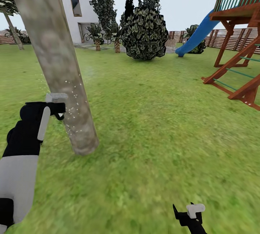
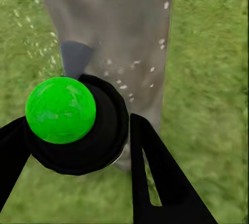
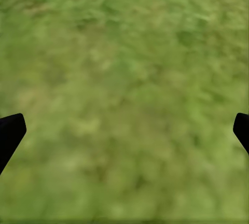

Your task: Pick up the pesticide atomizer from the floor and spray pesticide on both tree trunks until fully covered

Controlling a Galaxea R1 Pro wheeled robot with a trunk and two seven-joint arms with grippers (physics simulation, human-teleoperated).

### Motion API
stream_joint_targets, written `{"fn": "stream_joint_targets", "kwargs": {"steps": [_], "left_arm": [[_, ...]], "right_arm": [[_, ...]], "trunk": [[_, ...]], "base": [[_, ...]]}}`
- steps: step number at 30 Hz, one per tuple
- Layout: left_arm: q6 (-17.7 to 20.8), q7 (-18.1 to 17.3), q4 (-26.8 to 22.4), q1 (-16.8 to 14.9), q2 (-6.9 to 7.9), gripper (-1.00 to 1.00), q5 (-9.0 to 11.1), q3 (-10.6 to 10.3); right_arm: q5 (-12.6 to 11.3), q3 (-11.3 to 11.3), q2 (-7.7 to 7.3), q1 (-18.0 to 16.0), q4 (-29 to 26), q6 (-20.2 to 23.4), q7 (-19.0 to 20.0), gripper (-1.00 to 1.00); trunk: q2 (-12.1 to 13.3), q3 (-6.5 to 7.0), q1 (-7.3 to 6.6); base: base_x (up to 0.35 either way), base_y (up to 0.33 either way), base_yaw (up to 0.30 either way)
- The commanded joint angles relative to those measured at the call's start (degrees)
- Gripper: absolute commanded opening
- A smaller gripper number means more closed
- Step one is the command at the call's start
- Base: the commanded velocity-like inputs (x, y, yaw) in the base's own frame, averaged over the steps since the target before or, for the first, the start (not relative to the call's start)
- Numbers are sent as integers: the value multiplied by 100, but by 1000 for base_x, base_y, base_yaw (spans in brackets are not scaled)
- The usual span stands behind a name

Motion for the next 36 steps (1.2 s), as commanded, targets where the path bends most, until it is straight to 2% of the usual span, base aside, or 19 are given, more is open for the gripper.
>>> {"fn": "stream_joint_targets", "kwargs": {"steps": [1, 5, 7, 8, 11, 13, 14, 18, 20, 23, 24, 25, 26, 28, 29, 31, 32, 34, 36], "left_arm": [[3, -3, 2, -74, -40, -100, -17, -17], [9, 2, 36, -277, -341, -100, -42, -35], [11, 3, 38, -329, -425, -100, -49, -34], [11, 3, 33, -344, -413, -100, -51, -29], [20, 3, 42, -346, -58, -100, -50, 23], [16, 3, 58, -277, -11, -100, -56, -5], [7, 9, 71, -214, -18, -100, -61, -37], [-105, 13, 274, 478, -21, -100, -56, -34], [-376, -11, 539, 804, -39, -100, -32, -30], [-531, 21, 586, 1136, -37, -100, -75, -23], [-772, 26, 620, 1277, -50, -100, -60, -21], [-1213, 42, 808, 1438, -63, -100, -56, -21], [-1400, 45, 1022, 1494, -66, -100, -57, -13], [-1507, 46, 1330, 1547, -74, -100, -47, -6], [-1708, 46, 1698, 1645, -102, -100, -48, -4], [-2587, 72, 2477, 1716, -125, -100, -35, -3], [-3046, 112, 2912, 1723, -220, -100, -24, 3], [-4176, 606, 3828, 1726, -526, -100, -1, 19], [-4898, 692, 4478, 1727, -749, -100, -51, 0]], "right_arm": [[-1, 0, 0, 0, 0, 0, -2, 100], [-1, 0, 0, -1, 0, -1, 1, 100], [-1, 0, 0, 0, 0, 0, 0, 100], [-2, 0, 0, 0, 0, 2, 1, 100], [-2, 0, 0, 0, 0, 1, 2, 100], [-2, 0, 0, 0, 0, 2, 2, 100], [0, 2, 0, 0, 0, -2, 2, 100], [0, 0, 0, 0, 0, 0, 2, 100], [-1, 0, 0, 0, 0, 0, 2, 100], [2, 0, 0, 0, 0, 2, 2, 100], [0, 0, 0, 0, 0, 2, 2, 100], [-1, 0, 0, 0, 0, -1, 2, 100], [-1, 0, 0, 0, 0, 1, 2, 100], [-1, 0, 0, 0, 0, -2, 2, 100], [-1, 0, 0, 0, 0, -2, 2, 100], [-2, 0, 0, 0, 0, -6, 14, 100], [-2, 0, 0, 0, 0, -6, 17, 100], [-2, 0, 0, 0, 0, -5, 17, 100], [-2, 0, 0, 0, 0, -7, 11, 100]], "trunk": [[0, 0, 0], [0, 0, 0], [0, 0, 0], [0, 0, 0], [0, 0, 0], [0, 0, 0], [0, 0, 0], [0, 0, 0], [0, 0, 0], [0, 0, 0], [0, 0, 0], [0, 0, 0], [0, 0, 0], [0, 0, 0], [0, 0, 0], [0, 0, 0], [0, 0, 0], [0, 0, 0], [0, 0, 0]], "base": [[0, 0, 0], [0, 0, 0], [0, 0, 0], [0, 0, 0], [0, 0, 0], [0, 0, 0], [0, 0, 0], [0, 0, 0], [0, 0, 0], [0, 0, 0], [0, 0, 0], [0, 0, 0], [0, 0, 0], [0, 0, 0], [0, 0, 0], [0, 0, 0], [0, 0, 0], [0, 0, 0], [0, -14, 0]]}}
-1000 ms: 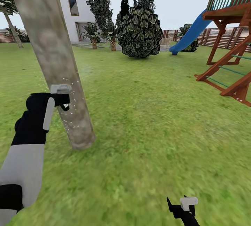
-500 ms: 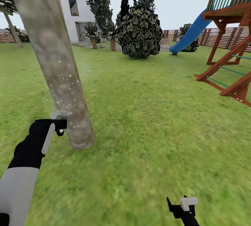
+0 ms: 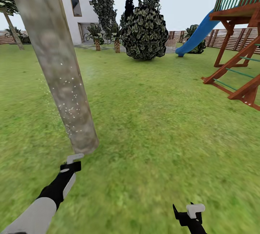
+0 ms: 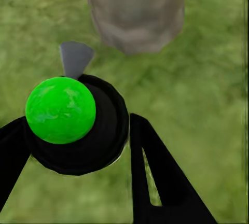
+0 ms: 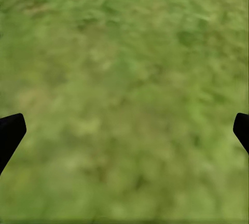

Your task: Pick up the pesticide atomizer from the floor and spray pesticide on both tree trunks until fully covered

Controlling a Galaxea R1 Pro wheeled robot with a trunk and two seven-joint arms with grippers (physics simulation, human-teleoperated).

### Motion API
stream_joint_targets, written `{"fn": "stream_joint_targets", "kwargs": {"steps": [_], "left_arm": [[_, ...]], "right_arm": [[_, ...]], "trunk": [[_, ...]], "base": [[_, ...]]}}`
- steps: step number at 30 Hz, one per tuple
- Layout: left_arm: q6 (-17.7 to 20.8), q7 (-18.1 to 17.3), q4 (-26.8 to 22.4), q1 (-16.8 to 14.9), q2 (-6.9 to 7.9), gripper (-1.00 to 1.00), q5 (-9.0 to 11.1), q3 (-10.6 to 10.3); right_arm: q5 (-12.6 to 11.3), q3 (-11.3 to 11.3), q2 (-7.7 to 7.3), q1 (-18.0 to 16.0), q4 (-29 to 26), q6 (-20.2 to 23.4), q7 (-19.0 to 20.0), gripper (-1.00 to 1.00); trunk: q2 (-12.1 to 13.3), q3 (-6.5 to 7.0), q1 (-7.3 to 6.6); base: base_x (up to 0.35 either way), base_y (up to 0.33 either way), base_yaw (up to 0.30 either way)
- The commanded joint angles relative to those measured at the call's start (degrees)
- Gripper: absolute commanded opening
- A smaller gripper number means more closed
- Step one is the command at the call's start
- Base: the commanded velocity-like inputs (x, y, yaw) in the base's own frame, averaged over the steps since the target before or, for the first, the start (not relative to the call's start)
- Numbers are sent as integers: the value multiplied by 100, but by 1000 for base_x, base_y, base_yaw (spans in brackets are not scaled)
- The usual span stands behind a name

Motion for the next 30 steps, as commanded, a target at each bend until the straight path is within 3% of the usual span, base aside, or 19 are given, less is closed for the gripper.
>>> {"fn": "stream_joint_targets", "kwargs": {"steps": [1, 8, 14, 30], "left_arm": [[-170, -13, 72, -3, -31, -100, -30, -8], [-270, 26, 136, -3, -42, -100, -21, -12], [-268, 41, 153, -3, -44, -100, 21, -12], [-269, 35, 157, -3, -44, -100, 33, -12]], "right_arm": [[0, 0, -3, 0, -3, 0, -3, 100], [0, 0, -9, 0, 0, 0, -15, 100], [0, 0, -9, 0, 0, 0, -19, 100], [0, 0, -7, 0, 0, 0, -11, 100]], "trunk": [[0, 1, 0], [0, 1, 0], [0, 1, 0], [0, -5, 0]], "base": [[0, -183, 0], [0, -260, 15], [42, -271, 248], [219, -202, 116]]}}
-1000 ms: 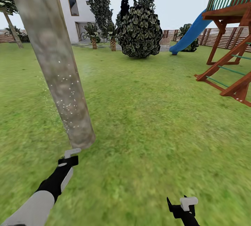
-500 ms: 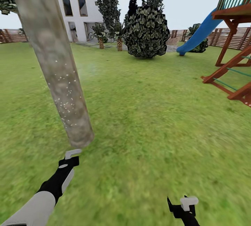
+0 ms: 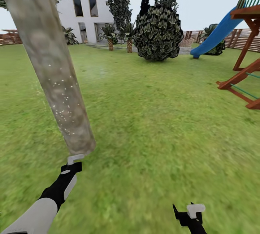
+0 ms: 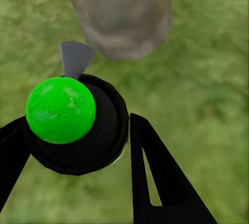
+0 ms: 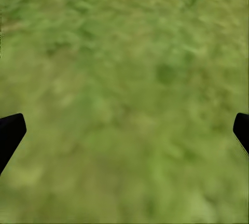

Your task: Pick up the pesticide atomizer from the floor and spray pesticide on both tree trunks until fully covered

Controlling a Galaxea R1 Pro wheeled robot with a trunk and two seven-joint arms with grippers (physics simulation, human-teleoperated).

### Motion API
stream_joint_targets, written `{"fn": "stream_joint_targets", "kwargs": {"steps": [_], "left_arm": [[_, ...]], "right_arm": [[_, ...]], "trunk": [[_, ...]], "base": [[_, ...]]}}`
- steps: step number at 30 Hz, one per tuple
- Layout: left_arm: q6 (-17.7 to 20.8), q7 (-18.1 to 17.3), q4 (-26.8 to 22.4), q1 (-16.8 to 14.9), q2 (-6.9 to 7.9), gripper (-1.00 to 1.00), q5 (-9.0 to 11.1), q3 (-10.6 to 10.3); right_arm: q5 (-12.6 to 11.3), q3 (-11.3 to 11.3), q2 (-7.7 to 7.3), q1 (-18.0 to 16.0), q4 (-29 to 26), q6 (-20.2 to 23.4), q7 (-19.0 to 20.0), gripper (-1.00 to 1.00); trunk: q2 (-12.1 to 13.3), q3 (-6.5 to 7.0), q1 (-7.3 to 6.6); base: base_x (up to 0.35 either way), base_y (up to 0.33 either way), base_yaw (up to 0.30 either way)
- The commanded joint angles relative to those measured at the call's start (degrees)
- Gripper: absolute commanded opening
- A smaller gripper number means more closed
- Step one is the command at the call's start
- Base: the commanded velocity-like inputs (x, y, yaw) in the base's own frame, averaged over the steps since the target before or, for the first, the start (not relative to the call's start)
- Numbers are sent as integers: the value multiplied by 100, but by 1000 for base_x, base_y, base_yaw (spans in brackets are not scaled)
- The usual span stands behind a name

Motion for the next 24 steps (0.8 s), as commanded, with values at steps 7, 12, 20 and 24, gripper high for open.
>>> {"fn": "stream_joint_targets", "kwargs": {"steps": [7, 12, 20, 24], "left_arm": [[10, 2, -1, 0, 12, -100, -18, 16], [14, 5, -1, 0, 17, -100, -10, 25], [22, 5, -3, 0, 18, -100, -20, 27], [23, 5, -9, 0, 27, -100, -20, 34]], "right_arm": [[0, 0, 1, 0, 0, 0, 1, 100], [0, 0, 2, 0, 0, 0, 1, 100], [0, 0, 3, 0, 0, 0, 1, 100], [0, 0, 1, 0, 0, 0, 1, 100]], "trunk": [[0, -12, 0], [0, -14, 0], [0, -14, 0], [0, -14, 0]], "base": [[231, -187, 268], [175, -194, 271], [158, -195, 273], [149, -196, 86]]}}
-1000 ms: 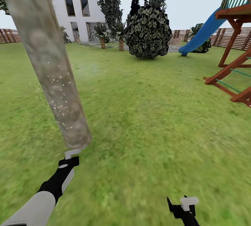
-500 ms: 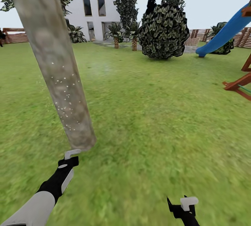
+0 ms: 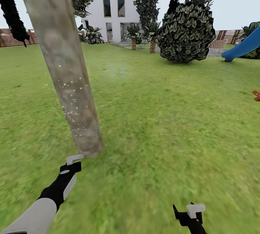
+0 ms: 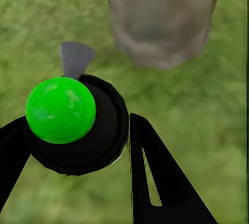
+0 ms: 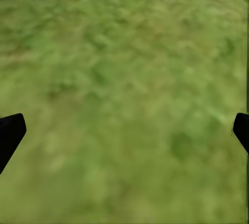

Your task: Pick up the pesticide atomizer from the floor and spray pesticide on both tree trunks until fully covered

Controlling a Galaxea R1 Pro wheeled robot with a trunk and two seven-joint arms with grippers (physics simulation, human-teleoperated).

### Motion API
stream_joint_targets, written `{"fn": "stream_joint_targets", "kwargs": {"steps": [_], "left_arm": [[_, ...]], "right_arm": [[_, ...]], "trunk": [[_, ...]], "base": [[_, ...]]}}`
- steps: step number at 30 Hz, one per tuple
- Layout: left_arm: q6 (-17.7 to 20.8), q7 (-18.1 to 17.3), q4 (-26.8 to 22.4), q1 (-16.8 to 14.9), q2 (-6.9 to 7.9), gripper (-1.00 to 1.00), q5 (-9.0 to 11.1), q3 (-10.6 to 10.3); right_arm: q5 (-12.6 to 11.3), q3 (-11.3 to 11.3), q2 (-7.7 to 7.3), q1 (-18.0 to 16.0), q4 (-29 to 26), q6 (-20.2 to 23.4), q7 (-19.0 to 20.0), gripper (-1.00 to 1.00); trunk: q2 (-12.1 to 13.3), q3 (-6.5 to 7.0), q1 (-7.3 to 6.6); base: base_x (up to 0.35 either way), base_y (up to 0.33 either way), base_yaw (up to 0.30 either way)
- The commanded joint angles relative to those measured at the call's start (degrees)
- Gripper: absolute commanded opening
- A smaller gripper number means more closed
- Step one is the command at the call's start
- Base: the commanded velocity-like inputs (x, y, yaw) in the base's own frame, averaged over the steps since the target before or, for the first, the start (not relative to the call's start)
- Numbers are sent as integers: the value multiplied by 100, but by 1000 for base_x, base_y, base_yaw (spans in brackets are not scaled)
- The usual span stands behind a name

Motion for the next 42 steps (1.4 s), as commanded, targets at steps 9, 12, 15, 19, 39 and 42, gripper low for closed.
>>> {"fn": "stream_joint_targets", "kwargs": {"steps": [9, 12, 15, 19, 39, 42], "left_arm": [[0, -1, -1, 0, 4, -100, -2, 0], [0, -1, -1, 0, 5, -100, -2, 0], [0, -1, -1, 0, 6, -100, -2, 0], [0, -1, -1, 0, 4, -100, -2, 0], [0, -1, -1, 0, 17, -100, -2, 0], [0, -1, -1, 0, 16, -100, -2, 0]], "right_arm": [[5, 0, 5, 0, 0, 0, 0, 100], [1, 0, 5, 0, 0, 0, 0, 100], [3, 0, 5, 0, 0, 0, 0, 100], [4, 0, 5, 0, 0, 0, 0, 100], [7, 0, 5, 0, 0, 0, 0, 100], [7, 0, 5, 0, 0, 0, 0, 100]], "trunk": [[0, 0, 0], [0, 0, 0], [0, 0, 0], [0, 0, 0], [0, 0, 0], [0, 0, 0]], "base": [[149, -196, 68], [149, -196, 266], [149, -196, 276], [149, -196, 277], [139, -201, 160], [87, -229, 274]]}}
